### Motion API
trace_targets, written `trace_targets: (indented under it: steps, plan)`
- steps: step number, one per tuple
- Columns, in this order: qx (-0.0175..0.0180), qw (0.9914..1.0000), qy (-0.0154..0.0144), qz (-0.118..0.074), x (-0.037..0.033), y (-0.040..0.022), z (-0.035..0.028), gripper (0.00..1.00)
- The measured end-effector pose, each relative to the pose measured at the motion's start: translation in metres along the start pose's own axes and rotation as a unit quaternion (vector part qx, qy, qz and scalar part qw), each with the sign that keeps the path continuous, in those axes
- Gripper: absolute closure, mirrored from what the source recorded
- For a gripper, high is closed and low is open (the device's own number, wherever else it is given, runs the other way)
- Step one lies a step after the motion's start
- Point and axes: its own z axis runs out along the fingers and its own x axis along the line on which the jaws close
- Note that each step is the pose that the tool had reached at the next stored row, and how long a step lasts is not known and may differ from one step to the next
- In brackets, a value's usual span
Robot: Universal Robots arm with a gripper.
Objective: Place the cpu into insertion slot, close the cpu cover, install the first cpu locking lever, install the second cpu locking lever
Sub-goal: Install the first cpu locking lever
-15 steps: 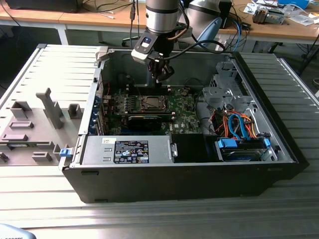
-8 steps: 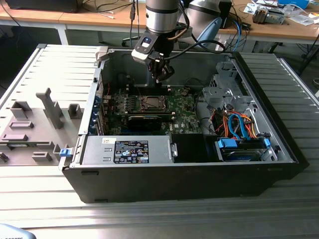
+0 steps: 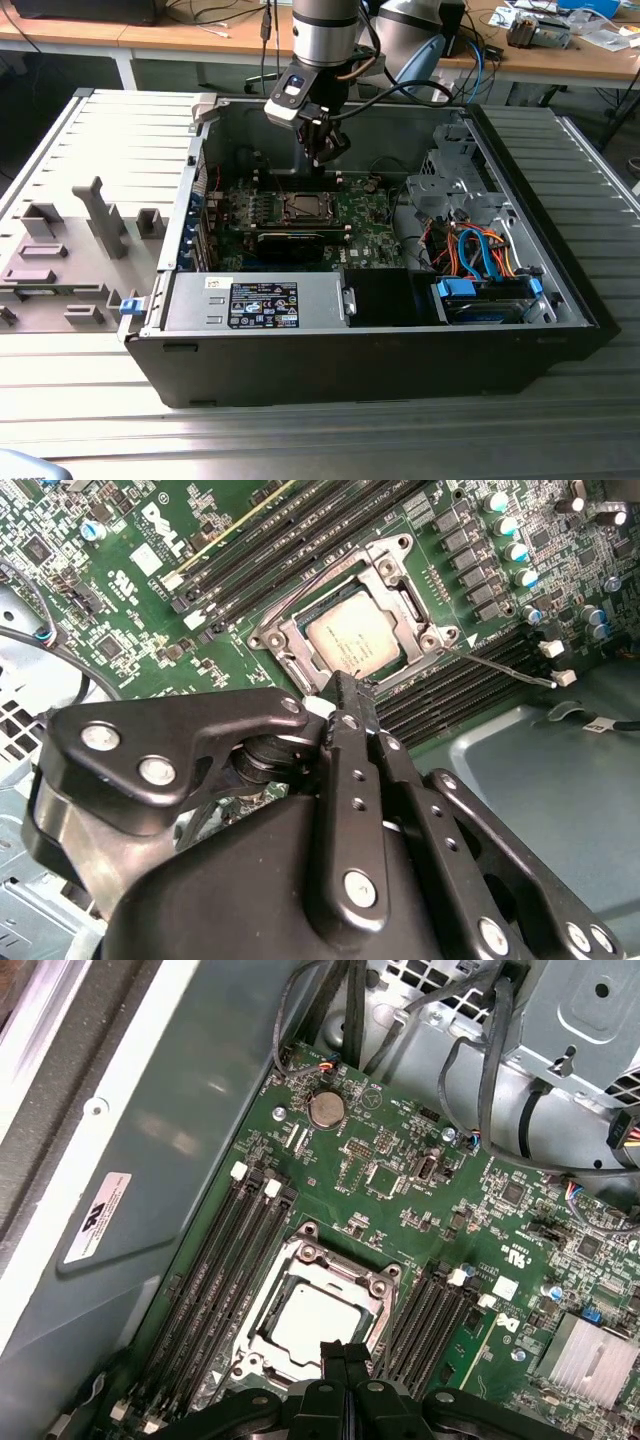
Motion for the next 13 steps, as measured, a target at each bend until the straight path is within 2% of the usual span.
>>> trace_targets:
  steps: [13]
  plan:
    - [-0.0010,0.99982,-0.0003,-0.019,0.0000,0.0000,0.0000,0.89]
